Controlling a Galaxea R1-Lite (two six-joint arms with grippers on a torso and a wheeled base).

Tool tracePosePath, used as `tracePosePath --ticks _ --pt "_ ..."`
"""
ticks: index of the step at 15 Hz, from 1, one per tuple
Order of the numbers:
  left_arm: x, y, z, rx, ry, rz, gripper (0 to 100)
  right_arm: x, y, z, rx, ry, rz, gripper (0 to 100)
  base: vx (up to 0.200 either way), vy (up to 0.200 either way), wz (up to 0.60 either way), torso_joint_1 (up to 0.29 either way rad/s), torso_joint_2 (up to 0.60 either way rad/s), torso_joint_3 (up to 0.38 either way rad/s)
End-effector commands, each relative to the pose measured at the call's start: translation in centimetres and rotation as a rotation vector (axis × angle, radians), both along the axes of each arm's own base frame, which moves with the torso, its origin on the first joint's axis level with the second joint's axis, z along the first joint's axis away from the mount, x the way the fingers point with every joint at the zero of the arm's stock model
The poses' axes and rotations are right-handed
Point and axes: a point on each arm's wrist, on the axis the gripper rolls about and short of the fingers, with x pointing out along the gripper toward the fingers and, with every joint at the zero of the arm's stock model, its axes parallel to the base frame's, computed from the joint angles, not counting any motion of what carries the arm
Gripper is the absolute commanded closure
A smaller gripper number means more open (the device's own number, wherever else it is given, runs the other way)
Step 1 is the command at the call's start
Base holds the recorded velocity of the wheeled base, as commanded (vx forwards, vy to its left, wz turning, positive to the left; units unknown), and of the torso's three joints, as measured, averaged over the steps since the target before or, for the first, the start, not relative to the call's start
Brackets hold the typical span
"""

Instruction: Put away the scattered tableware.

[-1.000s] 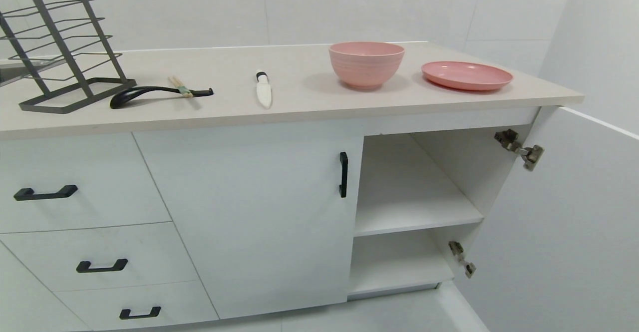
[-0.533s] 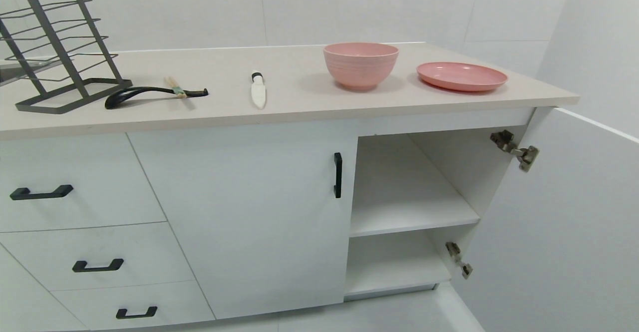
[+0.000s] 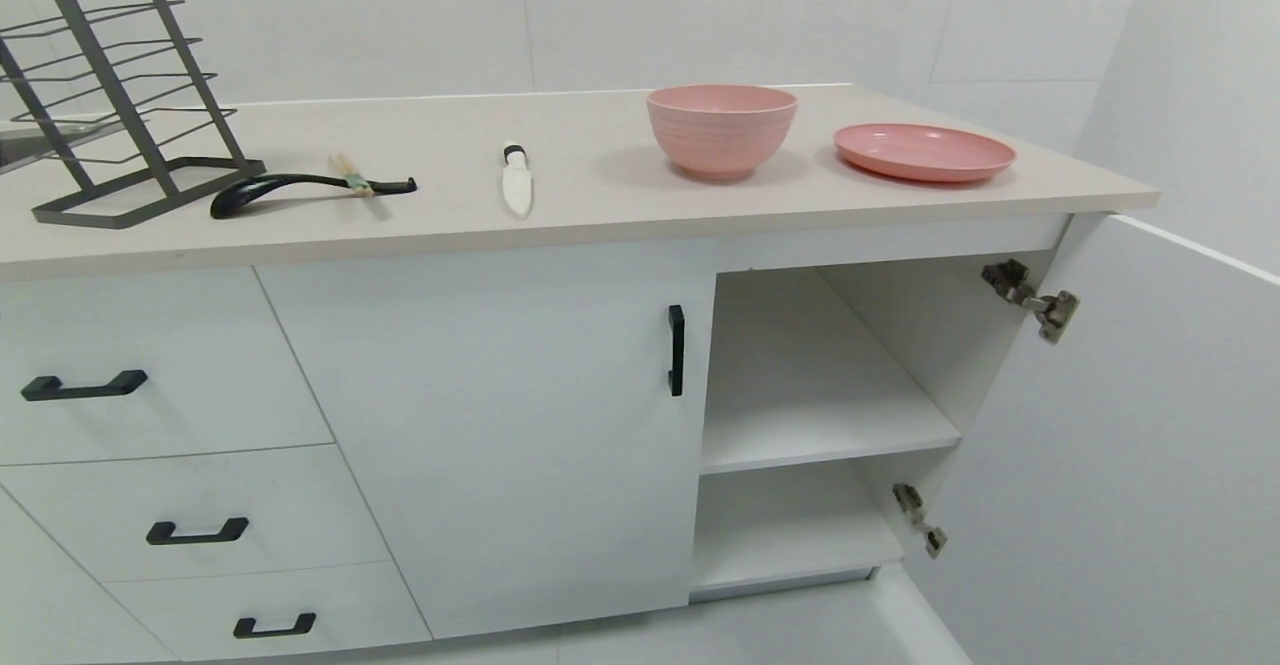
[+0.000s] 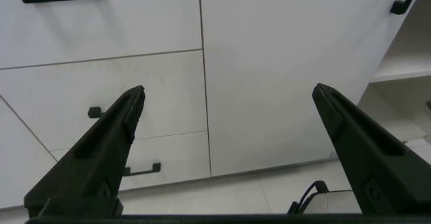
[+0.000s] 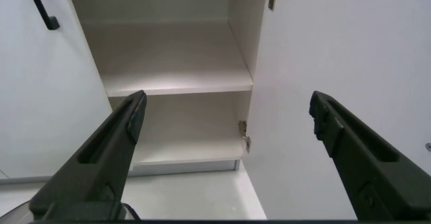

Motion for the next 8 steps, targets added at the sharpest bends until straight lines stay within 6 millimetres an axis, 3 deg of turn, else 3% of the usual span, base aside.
tracePosePath --ticks 1,2,5,8 --pt "0.02 0.0 -0.04 0.0 0.003 0.001 0 0.01 0.0 0.0 0.0 0.001 0.001 0 0.0 0.0 0.0 0.0 0.0 0.0" --pt "0.02 0.0 -0.04 0.0 0.003 0.001 0 0.01 0.0 0.0 0.0 0.001 0.001 0 0.0 0.0 0.0 0.0 0.0 0.0" --pt "0.02 0.0 -0.04 0.0 0.003 0.001 0 0.01 0.0 0.0 0.0 0.001 0.001 0 0.2 -0.2 0.0 0.001 0.0 0.004" --pt "0.02 0.0 -0.04 -0.002 0.003 0.001 0 0.01 0.0 0.0 0.0 0.001 0.001 0 0.0 0.0 0.0 0.0 0.0 0.0"
